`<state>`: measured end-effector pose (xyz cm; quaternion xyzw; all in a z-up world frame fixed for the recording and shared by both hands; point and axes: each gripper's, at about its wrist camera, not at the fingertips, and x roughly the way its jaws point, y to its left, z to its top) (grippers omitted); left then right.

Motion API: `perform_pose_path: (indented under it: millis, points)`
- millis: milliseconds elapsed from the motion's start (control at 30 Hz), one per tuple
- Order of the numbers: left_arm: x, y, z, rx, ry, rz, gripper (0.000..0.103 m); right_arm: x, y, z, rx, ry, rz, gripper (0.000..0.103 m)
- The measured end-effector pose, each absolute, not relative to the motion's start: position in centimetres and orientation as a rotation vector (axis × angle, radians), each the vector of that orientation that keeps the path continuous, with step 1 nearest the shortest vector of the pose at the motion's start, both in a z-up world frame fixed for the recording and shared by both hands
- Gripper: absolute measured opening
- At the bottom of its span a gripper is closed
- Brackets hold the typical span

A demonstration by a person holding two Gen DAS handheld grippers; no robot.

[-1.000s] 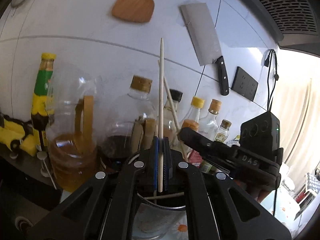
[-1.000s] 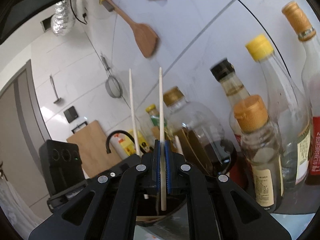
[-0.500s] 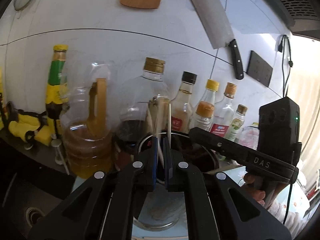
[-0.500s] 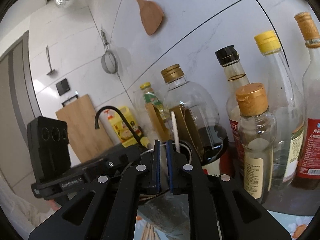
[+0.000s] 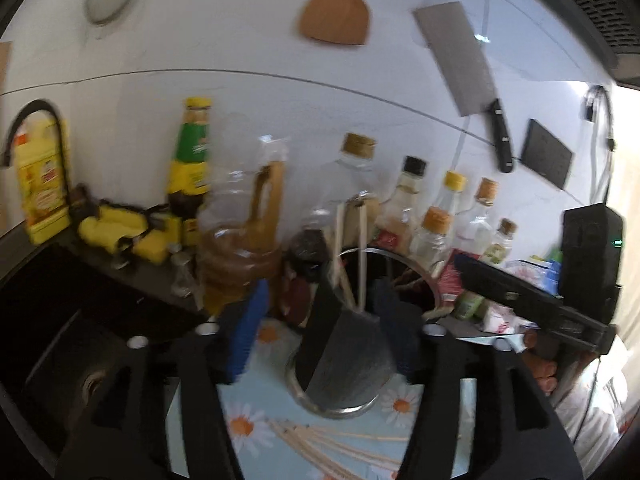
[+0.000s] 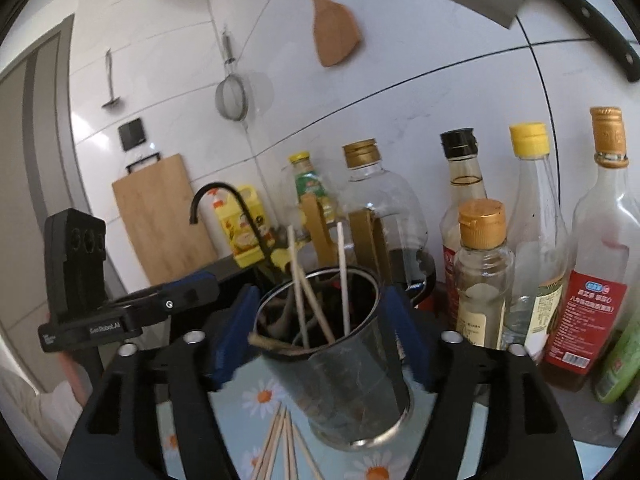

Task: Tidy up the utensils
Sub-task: 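Open both tools to drop their chopsticks into the dark holder, then lower both open tools back toward the chopsticks on the tablecloth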

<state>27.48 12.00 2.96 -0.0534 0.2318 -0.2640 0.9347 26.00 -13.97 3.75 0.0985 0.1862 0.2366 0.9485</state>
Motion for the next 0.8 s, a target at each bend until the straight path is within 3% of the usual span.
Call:
perform_pose_path:
  millis: [133, 233, 433, 800]
  points:
    - [26.1, 12.4, 2.0, -0.099, 0.517, -0.464, 0.072, 24.7, -14.5, 3.8, 0.162, 0.410, 0.503, 0.084]
    - [25.4, 12.4, 1.0, -0.085, 0.572, -0.421, 0.083, 24.1, -15.0, 3.4, 0.161, 0.438, 0.513, 0.086]
    - [24.2, 12.7, -1.3, -0.094, 0.671, -0.361, 0.093, 23.7, -14.4, 2.4, 0.103, 0.499, 0.531, 0.088]
    - [22.0, 11.3, -6.0, -0.102, 0.846, -0.213, 0.097, 23.7, -12.9, -1.2, -0.070, 0.676, 0.628, 0.090]
